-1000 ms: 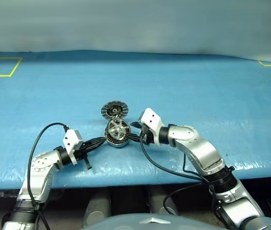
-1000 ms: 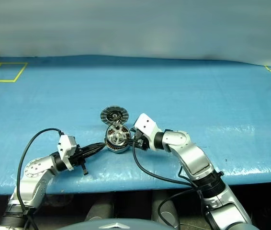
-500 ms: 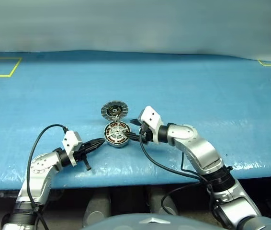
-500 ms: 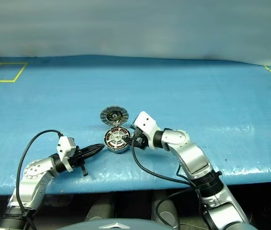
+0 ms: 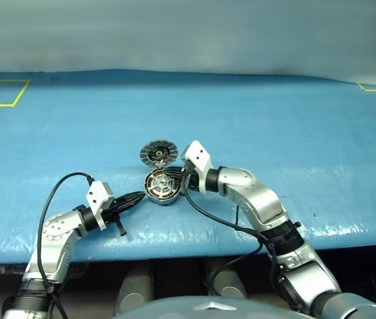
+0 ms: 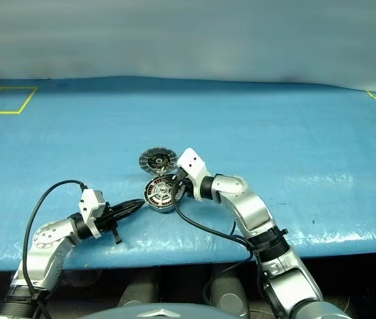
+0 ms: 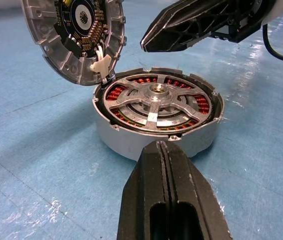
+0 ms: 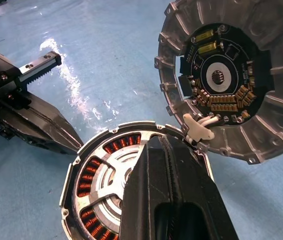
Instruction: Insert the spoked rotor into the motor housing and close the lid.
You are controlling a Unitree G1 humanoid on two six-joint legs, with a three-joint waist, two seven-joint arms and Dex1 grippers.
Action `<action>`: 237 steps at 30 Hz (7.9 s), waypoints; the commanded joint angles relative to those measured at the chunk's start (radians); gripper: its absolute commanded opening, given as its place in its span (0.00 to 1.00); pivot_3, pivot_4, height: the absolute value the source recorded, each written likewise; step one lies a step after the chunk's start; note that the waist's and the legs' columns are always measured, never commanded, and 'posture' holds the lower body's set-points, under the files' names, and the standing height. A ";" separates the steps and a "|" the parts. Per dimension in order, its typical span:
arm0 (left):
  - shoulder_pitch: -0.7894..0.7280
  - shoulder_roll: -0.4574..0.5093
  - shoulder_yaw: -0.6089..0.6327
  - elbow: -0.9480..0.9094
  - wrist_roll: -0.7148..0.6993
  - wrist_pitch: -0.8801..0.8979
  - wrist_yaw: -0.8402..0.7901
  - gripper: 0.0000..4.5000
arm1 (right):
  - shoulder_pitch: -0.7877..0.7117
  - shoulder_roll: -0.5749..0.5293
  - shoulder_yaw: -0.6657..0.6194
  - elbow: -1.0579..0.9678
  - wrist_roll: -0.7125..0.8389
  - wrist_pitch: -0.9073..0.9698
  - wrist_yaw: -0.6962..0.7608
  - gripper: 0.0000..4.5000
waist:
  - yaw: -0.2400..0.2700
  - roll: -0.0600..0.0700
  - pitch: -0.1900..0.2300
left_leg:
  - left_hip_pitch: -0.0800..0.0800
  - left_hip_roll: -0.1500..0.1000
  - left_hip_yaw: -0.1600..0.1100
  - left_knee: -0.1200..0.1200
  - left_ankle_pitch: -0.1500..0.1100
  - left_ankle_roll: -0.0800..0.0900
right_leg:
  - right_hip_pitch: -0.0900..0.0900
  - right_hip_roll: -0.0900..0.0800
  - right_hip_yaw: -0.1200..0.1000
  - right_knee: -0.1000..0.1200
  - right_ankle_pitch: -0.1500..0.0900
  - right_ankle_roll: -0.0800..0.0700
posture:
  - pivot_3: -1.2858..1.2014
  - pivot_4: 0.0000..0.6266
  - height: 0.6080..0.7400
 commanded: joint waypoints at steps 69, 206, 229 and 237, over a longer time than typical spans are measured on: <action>-0.767 -0.034 -0.041 0.429 -0.056 0.535 -0.235 0.00 | 0.308 -0.175 -0.170 -0.376 0.088 0.008 -0.131 0.00 | 0.001 -0.005 0.003 | -0.001 -0.001 -0.001 0.001 0.000 0.000 | 0.001 0.001 0.000 0.000 0.001 0.001 | 0.52 0.24 1.00; 0.010 -0.058 0.136 -0.156 -0.184 0.414 0.154 0.00 | 0.074 0.063 0.087 -0.156 -0.143 0.116 -0.171 0.67 | -0.002 -0.004 0.002 | 0.003 0.000 0.000 0.002 0.000 0.000 | 0.002 0.001 0.001 0.001 0.000 0.000 | 0.52 0.24 1.00; 0.022 -0.068 0.134 -0.142 -0.173 0.401 0.161 0.00 | 0.036 0.064 0.089 -0.201 -0.131 0.184 -0.205 0.67 | -0.003 -0.004 0.002 | 0.001 0.000 0.000 0.001 0.000 -0.001 | 0.000 0.001 0.001 0.001 0.000 0.000 | 0.52 0.24 1.00; 0.026 -0.074 0.134 -0.138 -0.171 0.397 0.164 0.00 | 0.035 0.064 0.086 -0.223 -0.112 0.196 -0.198 0.67 | -0.003 -0.004 0.002 | 0.001 0.000 0.000 0.001 0.000 -0.001 | 0.000 0.001 0.001 0.001 0.000 0.000 | 0.52 0.24 1.00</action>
